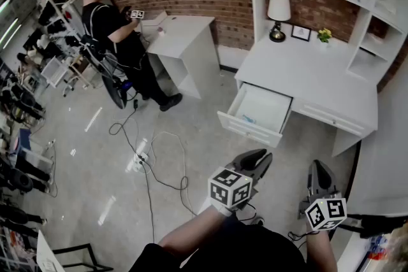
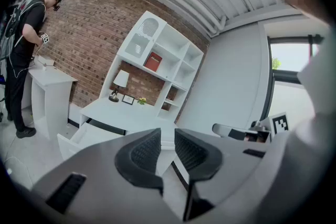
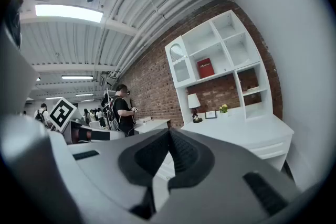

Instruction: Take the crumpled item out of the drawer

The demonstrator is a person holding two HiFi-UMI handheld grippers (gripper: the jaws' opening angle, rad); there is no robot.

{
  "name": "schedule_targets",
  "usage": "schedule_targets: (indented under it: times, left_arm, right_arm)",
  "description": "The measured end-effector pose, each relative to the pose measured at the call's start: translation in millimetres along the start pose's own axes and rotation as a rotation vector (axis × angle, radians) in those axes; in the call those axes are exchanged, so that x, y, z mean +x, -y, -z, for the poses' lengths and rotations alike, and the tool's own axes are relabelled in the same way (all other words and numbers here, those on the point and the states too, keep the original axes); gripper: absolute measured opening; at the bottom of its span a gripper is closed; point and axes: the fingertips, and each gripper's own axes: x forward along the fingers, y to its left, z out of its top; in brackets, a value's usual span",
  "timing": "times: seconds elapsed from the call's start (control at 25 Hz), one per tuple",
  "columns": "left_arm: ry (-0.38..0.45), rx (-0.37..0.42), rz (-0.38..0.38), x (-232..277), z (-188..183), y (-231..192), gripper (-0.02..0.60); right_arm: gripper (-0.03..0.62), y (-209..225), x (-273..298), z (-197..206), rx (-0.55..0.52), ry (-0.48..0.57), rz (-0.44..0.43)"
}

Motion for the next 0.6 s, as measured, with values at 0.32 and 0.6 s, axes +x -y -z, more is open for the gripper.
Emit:
schedule_targets:
  times: [0.32, 0.6]
  left_arm:
    - [0.075, 0.098, -0.165, 14, -18, 7, 0.072]
    - [0.131, 0.158, -0.237, -19, -32, 19, 0.071]
  right_arm:
    - [0.000, 28, 14, -7, 0.019, 0.053, -0.130]
    - [0.000, 12, 5, -22, -0.033, 0.071, -0.151]
